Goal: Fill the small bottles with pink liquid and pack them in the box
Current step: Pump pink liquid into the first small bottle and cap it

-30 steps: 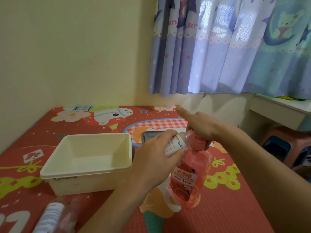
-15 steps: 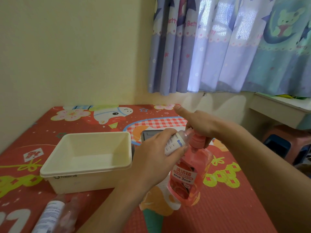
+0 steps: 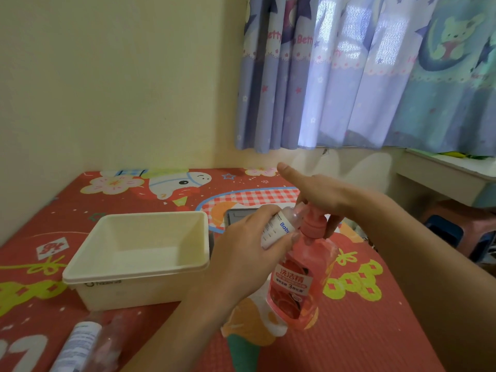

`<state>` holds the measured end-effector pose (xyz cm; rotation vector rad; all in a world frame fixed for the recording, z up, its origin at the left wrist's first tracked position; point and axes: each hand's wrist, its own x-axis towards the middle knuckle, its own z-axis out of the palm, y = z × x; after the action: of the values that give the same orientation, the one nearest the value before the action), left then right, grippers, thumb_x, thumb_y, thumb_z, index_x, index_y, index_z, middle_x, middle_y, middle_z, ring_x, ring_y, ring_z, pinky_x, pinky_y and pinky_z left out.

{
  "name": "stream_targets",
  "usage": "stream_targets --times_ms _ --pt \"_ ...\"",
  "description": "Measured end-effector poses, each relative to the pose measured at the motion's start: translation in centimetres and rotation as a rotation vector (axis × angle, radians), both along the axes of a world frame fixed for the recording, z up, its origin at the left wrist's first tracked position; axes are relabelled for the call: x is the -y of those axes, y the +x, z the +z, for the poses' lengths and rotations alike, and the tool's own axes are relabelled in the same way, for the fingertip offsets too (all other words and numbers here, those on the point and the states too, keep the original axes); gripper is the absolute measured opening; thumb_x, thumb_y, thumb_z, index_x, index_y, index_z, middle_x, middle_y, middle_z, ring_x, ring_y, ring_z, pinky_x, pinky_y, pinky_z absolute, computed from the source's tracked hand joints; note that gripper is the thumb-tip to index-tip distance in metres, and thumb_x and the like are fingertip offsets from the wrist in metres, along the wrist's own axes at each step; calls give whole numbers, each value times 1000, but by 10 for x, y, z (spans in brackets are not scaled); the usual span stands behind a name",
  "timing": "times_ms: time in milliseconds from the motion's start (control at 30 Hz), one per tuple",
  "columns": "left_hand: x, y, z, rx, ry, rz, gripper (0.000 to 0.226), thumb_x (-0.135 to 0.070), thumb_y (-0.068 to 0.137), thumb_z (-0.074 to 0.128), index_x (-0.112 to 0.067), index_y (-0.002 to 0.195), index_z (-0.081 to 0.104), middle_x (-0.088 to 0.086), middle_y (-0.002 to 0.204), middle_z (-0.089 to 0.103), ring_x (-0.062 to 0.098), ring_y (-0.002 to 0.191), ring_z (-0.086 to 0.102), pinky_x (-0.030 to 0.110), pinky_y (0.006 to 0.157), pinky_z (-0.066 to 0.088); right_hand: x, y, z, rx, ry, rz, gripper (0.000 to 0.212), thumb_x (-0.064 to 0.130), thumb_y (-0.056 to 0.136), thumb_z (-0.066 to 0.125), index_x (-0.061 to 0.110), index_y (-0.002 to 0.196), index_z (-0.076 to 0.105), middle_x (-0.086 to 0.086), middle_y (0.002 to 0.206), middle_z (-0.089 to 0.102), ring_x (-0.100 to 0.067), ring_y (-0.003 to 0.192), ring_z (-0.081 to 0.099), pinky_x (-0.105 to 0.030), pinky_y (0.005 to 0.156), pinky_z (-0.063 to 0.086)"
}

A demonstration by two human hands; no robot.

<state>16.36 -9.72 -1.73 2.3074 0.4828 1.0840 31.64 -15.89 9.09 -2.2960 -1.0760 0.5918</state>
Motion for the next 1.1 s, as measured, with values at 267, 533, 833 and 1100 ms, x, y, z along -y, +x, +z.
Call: stream_targets --times_ms 267,533,833,1100 --pt "-2 -2 -1 -40 38 26 41 -73 84 48 -45 115 49 -20 86 58 -1 85 56 14 55 39 -4 -4 -10 169 31 0 84 81 86 26 7 82 64 -8 68 63 -24 48 62 -30 37 50" --pt "-1 -1 5 -21 47 25 46 -75 84 47 -44 117 51 -19 90 61 0 84 57 21 60 47 -1 1 2 -16 -2 27 76 89 78 28 20 100 54 0 79 67 -24 68 65 -37 40 54" --pt "1 -1 0 -31 24 13 38 -72 84 50 -49 115 47 -23 92 57 -5 86 56 12 54 37 -2 3 -5 94 13 43 84 88 78 27 12 83 63 1 68 68 -25 62 66 -31 43 53" --pt "-1 -1 -2 -15 36 26 35 -71 85 51 -48 111 47 -19 87 60 -1 82 59 16 55 43 -5 0 -10 149 36 50 96 88 78 21 5 85 69 5 59 64 -26 67 66 -31 51 52"
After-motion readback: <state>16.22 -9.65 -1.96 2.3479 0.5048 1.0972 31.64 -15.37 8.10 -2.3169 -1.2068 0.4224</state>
